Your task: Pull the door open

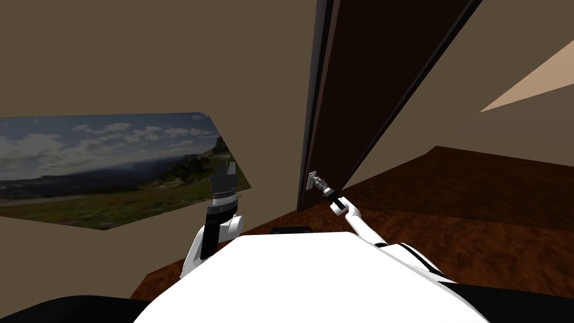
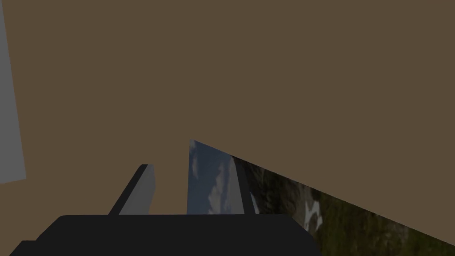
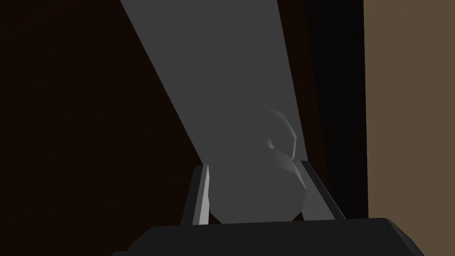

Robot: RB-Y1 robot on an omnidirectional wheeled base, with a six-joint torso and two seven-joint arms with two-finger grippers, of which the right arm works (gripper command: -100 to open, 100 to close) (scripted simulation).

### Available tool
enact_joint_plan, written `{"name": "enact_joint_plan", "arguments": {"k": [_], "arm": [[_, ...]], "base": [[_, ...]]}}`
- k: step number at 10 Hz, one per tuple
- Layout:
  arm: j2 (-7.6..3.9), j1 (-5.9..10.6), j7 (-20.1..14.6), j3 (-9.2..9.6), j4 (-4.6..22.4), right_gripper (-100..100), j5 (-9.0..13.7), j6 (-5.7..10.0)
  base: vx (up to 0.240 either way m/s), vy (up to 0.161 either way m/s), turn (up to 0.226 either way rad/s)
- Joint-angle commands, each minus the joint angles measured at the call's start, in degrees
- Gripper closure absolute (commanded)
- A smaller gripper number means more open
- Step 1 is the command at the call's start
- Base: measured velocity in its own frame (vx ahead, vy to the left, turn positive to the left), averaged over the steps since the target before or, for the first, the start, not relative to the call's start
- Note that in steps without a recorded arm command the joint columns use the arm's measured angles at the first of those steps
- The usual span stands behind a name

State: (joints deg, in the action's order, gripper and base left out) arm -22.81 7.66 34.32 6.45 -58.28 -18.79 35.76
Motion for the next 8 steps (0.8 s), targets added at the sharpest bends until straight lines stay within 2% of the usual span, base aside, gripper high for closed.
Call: {"name": "enact_joint_plan", "arguments": {"k": [1,8], "arm": [[0.11,0.15,-2.16,-0.16,0.04,100,1.50,-0.10],[0.87,1.10,-12.90,-0.40,0.87,100,9.46,-1.16]], "base": [[-0.083,-0.078,0.109],[-0.083,-0.075,0.139]]}}
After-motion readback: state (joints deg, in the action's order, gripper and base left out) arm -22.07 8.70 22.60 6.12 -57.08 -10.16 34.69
